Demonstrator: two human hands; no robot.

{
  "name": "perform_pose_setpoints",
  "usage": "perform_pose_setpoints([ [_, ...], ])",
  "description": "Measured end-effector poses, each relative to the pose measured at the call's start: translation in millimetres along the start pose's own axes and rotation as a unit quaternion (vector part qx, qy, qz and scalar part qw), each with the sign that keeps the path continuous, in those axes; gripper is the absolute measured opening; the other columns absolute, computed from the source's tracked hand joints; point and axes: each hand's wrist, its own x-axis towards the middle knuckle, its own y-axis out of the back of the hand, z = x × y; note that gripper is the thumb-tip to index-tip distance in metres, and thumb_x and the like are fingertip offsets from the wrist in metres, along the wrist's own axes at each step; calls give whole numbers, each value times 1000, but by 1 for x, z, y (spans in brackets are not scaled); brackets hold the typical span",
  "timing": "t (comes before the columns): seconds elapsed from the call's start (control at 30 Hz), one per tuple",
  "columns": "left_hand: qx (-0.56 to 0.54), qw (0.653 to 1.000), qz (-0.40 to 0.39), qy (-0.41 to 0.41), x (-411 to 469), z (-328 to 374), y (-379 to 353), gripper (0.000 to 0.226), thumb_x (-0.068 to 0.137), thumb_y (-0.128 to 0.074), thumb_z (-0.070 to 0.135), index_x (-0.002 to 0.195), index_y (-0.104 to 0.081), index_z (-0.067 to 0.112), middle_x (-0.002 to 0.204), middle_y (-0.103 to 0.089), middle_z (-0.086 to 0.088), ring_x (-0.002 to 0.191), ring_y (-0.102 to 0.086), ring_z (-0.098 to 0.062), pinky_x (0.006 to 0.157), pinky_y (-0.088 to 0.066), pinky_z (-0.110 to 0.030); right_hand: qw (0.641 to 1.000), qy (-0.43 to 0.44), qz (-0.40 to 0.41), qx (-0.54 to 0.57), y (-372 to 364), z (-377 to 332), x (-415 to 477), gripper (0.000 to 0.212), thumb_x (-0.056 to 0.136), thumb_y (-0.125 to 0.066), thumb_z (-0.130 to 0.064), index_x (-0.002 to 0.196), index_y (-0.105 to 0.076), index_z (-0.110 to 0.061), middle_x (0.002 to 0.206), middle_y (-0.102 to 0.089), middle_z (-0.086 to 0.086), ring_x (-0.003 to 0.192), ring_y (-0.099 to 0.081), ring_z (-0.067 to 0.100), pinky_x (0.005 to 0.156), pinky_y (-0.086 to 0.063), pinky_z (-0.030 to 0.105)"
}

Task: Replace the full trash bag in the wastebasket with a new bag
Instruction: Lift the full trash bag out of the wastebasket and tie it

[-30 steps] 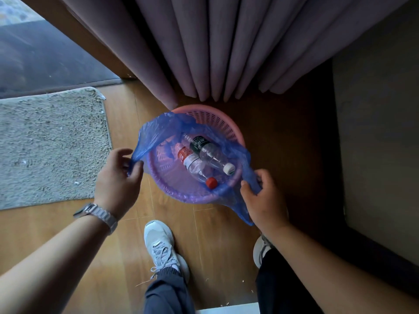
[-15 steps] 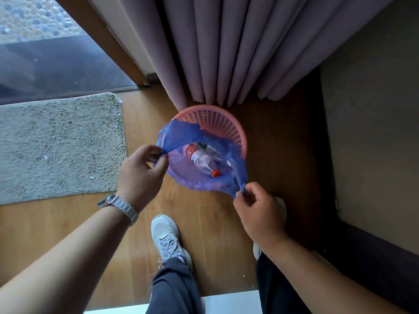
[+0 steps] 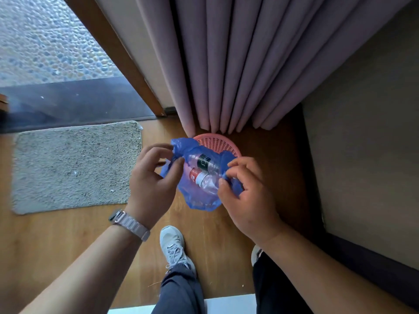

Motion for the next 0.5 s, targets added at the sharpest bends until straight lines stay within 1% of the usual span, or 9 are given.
perform_pose_setpoints([
  [0.03,-4,1000,9,0,0,16,6,6,80,-63,28,78,-57,27,105,-60,9,102,-60,-13,83,-51,-33,1000,2,9,2,8,-16,4,10,84,-58,-19,81,-57,-10,105,-53,2,99,-56,16,80,-52,40],
  [0.1,-15,1000,12,18,-3,51,16,10,80,-63,30,76,-54,33,115,-59,11,111,-58,-8,89,-49,-34,1000,6,23,8,24,-49,14,11,83,-57,-19,79,-57,-8,105,-57,3,102,-57,17,84,-50,43],
  [0.17,-56,997,6,43,-5,88,27,11,82,-63,30,75,-55,28,118,-63,4,113,-60,-11,94,-49,-39,999,12,27,27,38,-86,23,12,83,-56,-18,79,-57,-7,98,-62,0,96,-60,19,84,-49,47],
  [0.23,-106,993,13,57,-5,125,42,10,83,-63,28,80,-58,19,111,-69,0,106,-64,-15,94,-50,-44,998,-6,24,55,53,-124,31,15,85,-54,-23,83,-60,-8,87,-65,-1,87,-62,18,78,-51,46],
  [0.3,-132,990,16,52,-1,164,61,10,83,-63,26,85,-63,16,101,-71,-4,98,-66,-20,91,-50,-48,997,-32,22,67,69,-161,37,16,85,-54,-30,84,-60,-14,79,-63,-9,80,-62,11,74,-52,39],
  [0.37,-157,987,18,41,4,204,83,2,83,-64,26,81,-64,27,91,-70,-6,89,-65,-24,85,-50,-52,996,-22,19,80,88,-197,43,11,86,-55,-30,85,-58,-20,77,-60,-14,79,-60,5,73,-51,32],
  [0.4,-162,986,20,31,7,223,95,6,82,-65,26,78,-63,30,86,-68,-8,85,-64,-25,82,-49,-53,996,-11,21,90,98,-215,47,8,86,-56,-29,85,-58,-22,77,-60,-14,79,-60,3,73,-50,28],
  [0.47,-171,985,16,5,11,259,116,7,82,-65,26,77,-64,31,83,-67,-15,81,-61,-26,80,-49,-54,993,11,28,113,118,-251,53,2,87,-58,-22,87,-58,-24,79,-61,-16,81,-60,1,76,-49,24],
  [0.5,-181,983,11,-11,13,277,126,4,82,-65,27,78,-64,29,83,-66,-19,80,-61,-28,80,-49,-54,992,24,32,121,128,-268,54,5,87,-58,-20,89,-59,-24,80,-62,-17,81,-60,0,77,-49,24],
])
